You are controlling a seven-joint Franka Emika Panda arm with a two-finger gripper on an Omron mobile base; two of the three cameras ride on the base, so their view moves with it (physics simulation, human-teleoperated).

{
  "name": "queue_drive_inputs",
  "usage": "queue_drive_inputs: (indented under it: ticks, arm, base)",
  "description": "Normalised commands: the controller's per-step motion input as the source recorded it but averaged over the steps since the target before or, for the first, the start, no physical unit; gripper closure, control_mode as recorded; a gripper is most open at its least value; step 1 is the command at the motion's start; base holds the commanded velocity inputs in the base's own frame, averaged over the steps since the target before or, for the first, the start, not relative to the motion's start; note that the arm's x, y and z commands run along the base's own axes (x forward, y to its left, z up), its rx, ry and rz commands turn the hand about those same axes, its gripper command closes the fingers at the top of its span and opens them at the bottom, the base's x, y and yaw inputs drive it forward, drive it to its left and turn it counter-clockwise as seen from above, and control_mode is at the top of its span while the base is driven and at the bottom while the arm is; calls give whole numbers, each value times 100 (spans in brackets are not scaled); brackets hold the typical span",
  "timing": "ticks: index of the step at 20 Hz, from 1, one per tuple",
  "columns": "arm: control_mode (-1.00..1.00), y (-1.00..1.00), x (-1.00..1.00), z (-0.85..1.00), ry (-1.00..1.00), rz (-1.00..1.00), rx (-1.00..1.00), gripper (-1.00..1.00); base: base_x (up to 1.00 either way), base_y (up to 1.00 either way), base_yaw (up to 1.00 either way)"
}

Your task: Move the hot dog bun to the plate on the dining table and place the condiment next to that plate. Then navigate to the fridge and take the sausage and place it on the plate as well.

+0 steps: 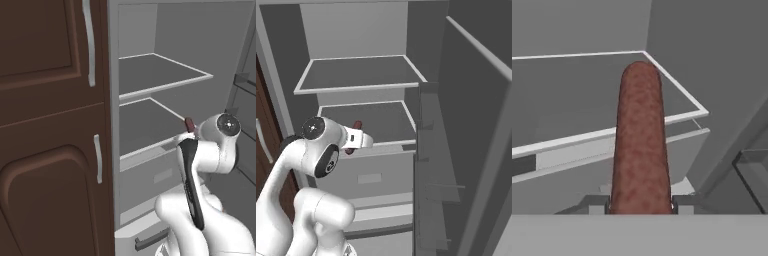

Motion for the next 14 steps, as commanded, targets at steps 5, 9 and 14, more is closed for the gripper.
queue_drive_inputs:
  ticks: [5,9,14]
  arm:
    - [-100,10,-78,29,31,-3,4,100]
    - [-100,13,-65,10,34,-2,5,100]
    - [100,4,-19,-1,3,-1,0,100]
  base:
    - [0,0,0]
    - [0,0,0]
    - [-80,13,-5]
